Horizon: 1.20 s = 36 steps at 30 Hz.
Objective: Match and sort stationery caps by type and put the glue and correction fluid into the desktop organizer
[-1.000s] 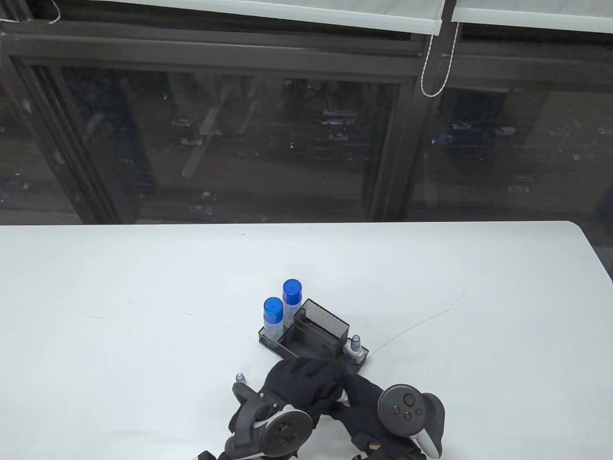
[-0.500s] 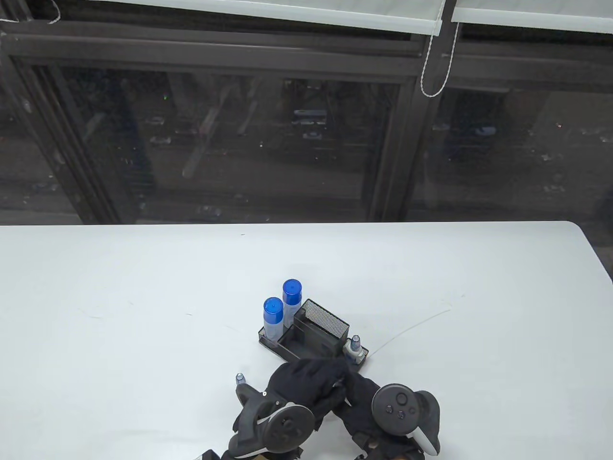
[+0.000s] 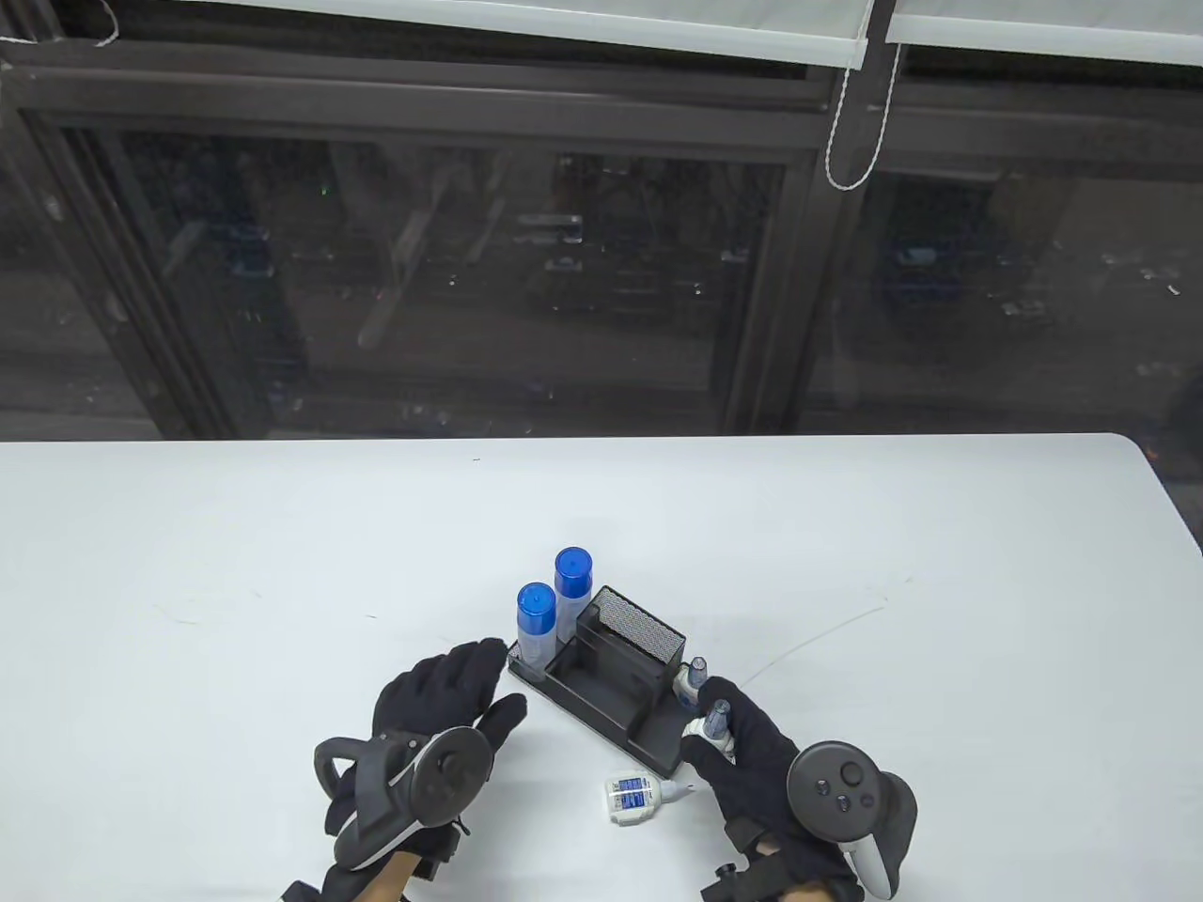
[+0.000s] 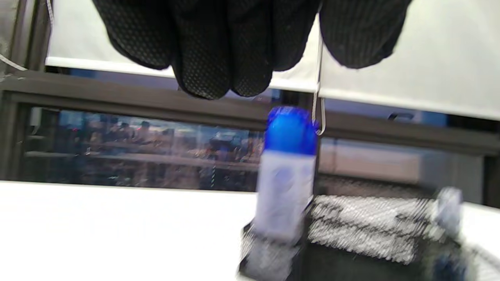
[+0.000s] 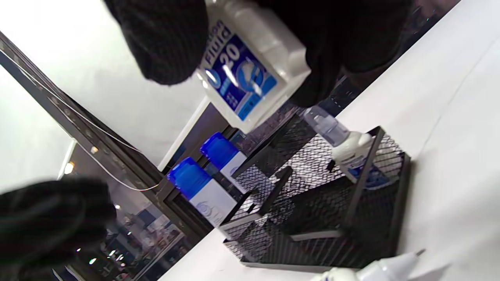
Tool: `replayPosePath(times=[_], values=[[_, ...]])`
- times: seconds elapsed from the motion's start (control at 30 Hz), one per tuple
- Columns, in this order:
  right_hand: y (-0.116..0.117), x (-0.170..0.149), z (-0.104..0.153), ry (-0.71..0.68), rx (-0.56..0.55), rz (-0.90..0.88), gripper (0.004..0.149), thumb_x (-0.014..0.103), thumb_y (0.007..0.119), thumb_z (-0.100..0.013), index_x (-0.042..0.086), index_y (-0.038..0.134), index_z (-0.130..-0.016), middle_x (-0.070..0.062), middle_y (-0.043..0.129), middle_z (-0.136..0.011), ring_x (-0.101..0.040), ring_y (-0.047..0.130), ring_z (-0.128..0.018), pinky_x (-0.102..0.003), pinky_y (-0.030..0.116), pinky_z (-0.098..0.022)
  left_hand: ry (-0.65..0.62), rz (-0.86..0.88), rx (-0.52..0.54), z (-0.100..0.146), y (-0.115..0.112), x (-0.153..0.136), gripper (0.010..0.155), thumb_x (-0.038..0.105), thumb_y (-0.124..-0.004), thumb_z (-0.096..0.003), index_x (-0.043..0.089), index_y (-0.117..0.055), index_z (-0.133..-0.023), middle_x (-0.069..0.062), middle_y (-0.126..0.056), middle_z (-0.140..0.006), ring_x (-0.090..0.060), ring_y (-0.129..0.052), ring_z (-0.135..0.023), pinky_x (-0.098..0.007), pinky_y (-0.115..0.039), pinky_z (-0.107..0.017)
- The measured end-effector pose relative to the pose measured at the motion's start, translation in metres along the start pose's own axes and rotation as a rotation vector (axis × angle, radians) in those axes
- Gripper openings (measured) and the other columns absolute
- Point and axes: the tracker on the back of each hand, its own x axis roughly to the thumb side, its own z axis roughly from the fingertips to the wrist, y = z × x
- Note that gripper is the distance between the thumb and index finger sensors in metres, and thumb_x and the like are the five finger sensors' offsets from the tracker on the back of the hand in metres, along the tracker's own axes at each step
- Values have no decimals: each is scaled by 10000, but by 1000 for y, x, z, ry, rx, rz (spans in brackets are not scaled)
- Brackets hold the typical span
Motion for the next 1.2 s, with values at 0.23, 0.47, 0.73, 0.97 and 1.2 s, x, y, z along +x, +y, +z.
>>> replayPosePath(times=[0.23, 0.47, 0.73, 0.97, 1.2], values=[[3, -1, -2, 36, -29, -30, 548, 360, 791, -497, 247, 649, -1014, -190, 671, -1000, -381, 891, -798, -576, 700, -636, 27, 23, -58, 7, -24, -12, 594, 589, -715, -545, 303, -671, -1064, 1, -850, -1054, -267, -935, -925, -510, -766, -664], [-8, 23, -20, 6, -115, 157, 559, 347, 869, -450, 259, 686, -971, -101, 861, -896, -334, 947, -737, -548, 746, -604, 7, 42, -85, 13, -27, -13, 595, 592, -713, -544, 304, -672, -1063, 5, -853, -1051, -261, -940, -921, -506, -771, -662], [17, 15, -52, 80, 40, 255, 515, 325, 826, -482, 245, 703, -976, -142, 765, -952, -321, 912, -774, -530, 718, -646, 8, 68, -89, 16, -26, -12, 587, 591, -711, -544, 307, -678, -1056, 6, -860, -1043, -254, -950, -906, -500, -776, -658], [36, 2, -59, 71, 13, 371, 516, 311, 863, -451, 255, 740, -949, -90, 794, -889, -306, 949, -747, -529, 742, -626, -8, 67, -106, 17, -26, -10, 584, 591, -710, -543, 309, -682, -1053, 10, -865, -1038, -250, -954, -903, -499, -779, -655], [40, 6, -54, 39, -41, 479, 535, 313, 879, -444, 251, 734, -955, -77, 841, -871, -281, 956, -723, -521, 743, -615, -16, 60, -104, 18, -27, -8, 586, 591, -711, -542, 306, -684, -1053, 8, -866, -1038, -251, -953, -905, -498, -779, -655]])
